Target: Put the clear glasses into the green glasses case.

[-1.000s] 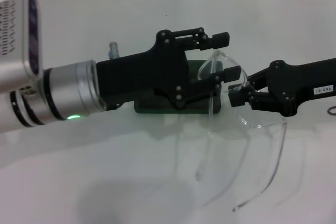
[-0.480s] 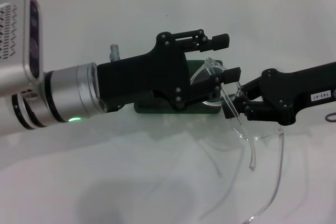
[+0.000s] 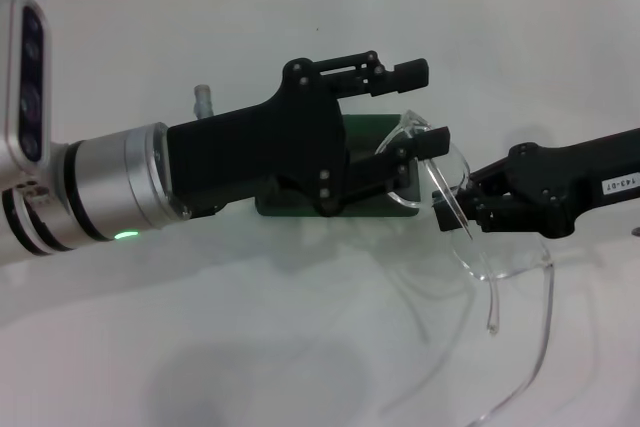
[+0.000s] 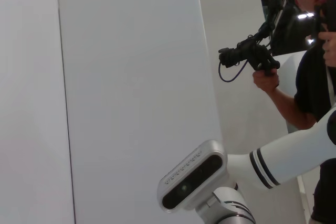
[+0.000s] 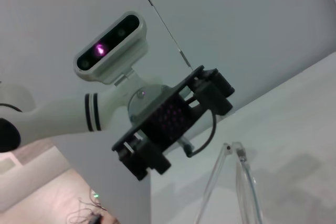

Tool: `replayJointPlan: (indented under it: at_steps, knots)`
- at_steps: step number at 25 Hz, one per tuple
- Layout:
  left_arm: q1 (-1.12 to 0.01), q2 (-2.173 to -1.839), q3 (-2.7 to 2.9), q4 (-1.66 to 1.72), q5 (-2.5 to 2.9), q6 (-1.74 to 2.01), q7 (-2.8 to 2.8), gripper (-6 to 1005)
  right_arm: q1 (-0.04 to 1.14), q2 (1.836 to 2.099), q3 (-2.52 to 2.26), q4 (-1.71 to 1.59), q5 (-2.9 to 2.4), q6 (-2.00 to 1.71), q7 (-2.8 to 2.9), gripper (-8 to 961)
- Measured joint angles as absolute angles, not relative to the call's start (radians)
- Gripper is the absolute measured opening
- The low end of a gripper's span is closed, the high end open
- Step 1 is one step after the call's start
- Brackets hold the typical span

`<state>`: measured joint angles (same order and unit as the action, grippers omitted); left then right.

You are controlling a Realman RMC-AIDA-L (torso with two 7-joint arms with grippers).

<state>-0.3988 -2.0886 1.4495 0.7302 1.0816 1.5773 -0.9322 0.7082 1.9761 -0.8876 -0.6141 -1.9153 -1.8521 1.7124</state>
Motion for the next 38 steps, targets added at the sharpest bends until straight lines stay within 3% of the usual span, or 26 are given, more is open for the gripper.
replayJointPlan:
  at_steps: [12,19,31,36,38]
  knots:
    - [-0.403,-2.093,1.459,0.709,1.083,1.573,-0.879,514,0.759,1.969,-0.887,-0.546,-1.912,-1.97,1.804,137]
    - [-0.359,-2.085,1.435,0.715,1.031,1.666,-0.868,514,0.712,1.963,-0.803,-0.567,-1.906,-1.883,1.79,139]
    - [-0.343,-2.063,1.387,0.655,1.131,1.714,-0.905,514,0.618,1.985,-0.627,-0.578,-1.558,-1.817,1.666,144]
    - [-0.383,-2.077,1.389,0.631,1.152,1.706,-0.896,514,0.632,2.021,-0.649,-0.504,-1.421,-1.823,1.579,146]
    - [-0.418,-2.084,1.395,0.609,1.167,1.708,-0.89,514,0.659,2.024,-0.688,-0.432,-1.374,-1.814,1.512,146]
